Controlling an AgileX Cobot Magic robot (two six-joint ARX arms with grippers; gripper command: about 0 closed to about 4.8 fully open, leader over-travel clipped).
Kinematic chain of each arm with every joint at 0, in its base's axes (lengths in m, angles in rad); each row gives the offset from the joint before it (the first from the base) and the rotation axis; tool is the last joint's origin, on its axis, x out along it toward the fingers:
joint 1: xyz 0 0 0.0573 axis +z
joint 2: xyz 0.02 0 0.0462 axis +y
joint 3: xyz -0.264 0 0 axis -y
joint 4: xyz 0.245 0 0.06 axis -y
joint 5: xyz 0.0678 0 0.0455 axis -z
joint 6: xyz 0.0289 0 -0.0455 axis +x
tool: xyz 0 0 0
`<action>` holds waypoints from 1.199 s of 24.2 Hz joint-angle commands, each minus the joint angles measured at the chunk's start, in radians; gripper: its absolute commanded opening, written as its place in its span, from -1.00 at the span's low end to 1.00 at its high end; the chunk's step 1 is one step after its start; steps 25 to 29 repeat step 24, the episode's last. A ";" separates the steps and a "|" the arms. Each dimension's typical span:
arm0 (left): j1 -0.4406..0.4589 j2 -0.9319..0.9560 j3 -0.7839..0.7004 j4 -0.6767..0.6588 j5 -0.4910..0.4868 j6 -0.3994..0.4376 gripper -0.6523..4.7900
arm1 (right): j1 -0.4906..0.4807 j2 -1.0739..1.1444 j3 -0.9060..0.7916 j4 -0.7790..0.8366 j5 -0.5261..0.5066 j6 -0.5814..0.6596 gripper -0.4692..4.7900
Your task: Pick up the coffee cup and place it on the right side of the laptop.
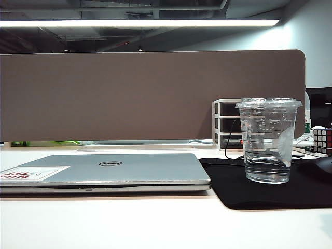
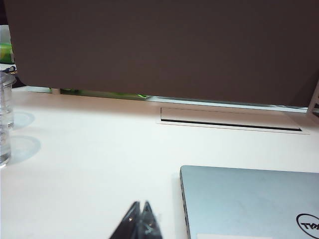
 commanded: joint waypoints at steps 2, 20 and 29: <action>-0.012 0.000 0.002 0.012 -0.012 -0.028 -0.78 | 0.000 -0.002 -0.006 -0.009 0.003 0.001 -0.82; -0.203 0.000 0.002 -0.017 -0.119 -0.014 -0.78 | 0.000 -0.002 -0.006 -0.010 0.003 0.001 -0.82; -0.203 0.000 0.002 -0.018 -0.120 -0.013 -0.78 | 0.000 -0.002 -0.006 -0.009 0.003 0.001 -0.82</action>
